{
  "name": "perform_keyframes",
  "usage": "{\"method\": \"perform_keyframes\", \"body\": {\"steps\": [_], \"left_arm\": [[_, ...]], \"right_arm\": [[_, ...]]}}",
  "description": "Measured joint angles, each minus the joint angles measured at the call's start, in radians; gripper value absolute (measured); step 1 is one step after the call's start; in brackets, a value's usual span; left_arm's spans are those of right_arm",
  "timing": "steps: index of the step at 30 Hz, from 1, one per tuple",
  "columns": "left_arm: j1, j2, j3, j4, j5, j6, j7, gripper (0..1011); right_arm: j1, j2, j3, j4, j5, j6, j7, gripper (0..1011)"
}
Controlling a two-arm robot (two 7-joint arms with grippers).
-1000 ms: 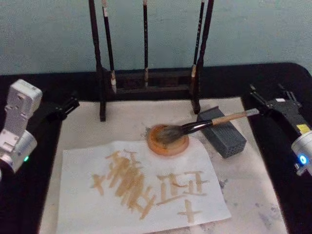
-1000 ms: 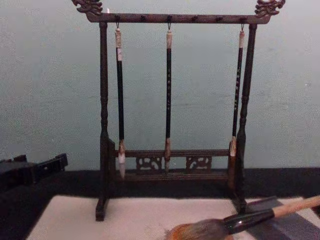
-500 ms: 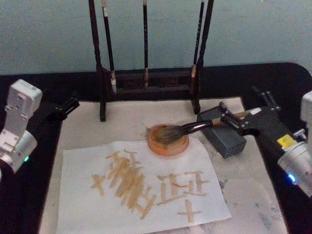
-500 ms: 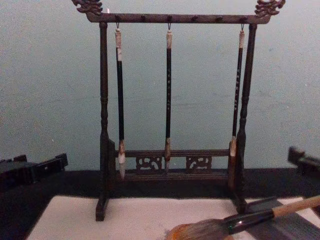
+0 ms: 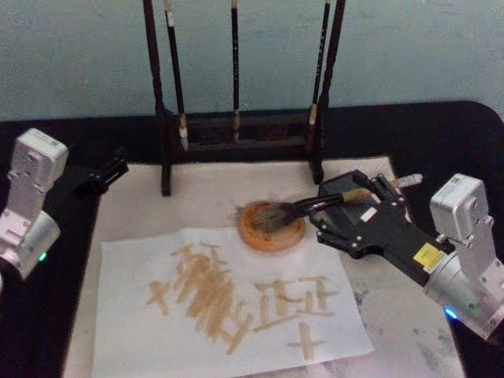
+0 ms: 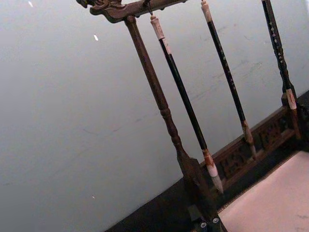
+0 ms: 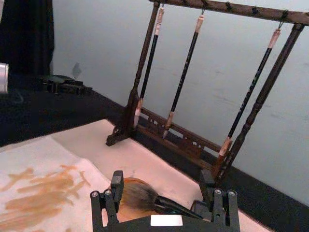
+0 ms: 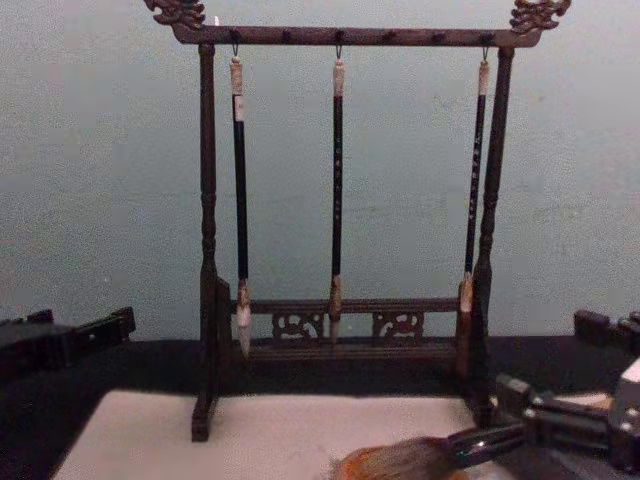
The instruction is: Pick up the brush from the inkstone, write on the paper, then place the brush back to its original position.
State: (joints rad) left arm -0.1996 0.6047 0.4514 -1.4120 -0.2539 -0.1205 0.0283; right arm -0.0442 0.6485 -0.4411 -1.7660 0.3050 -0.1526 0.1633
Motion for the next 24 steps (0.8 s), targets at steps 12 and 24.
{"method": "perform_keyframes", "body": {"steps": [12,24], "left_arm": [[0.000,0.000,0.000,0.000,0.000,0.000,0.000,1000],[0.000,0.000,0.000,0.000,0.000,0.000,0.000,1002]], "right_arm": [[0.000,-0.001,0.003,0.001,0.001,-0.001,-0.009,1008],[0.000,-0.002,0.005,0.002,0.004,-0.001,-0.013,1008]]}}
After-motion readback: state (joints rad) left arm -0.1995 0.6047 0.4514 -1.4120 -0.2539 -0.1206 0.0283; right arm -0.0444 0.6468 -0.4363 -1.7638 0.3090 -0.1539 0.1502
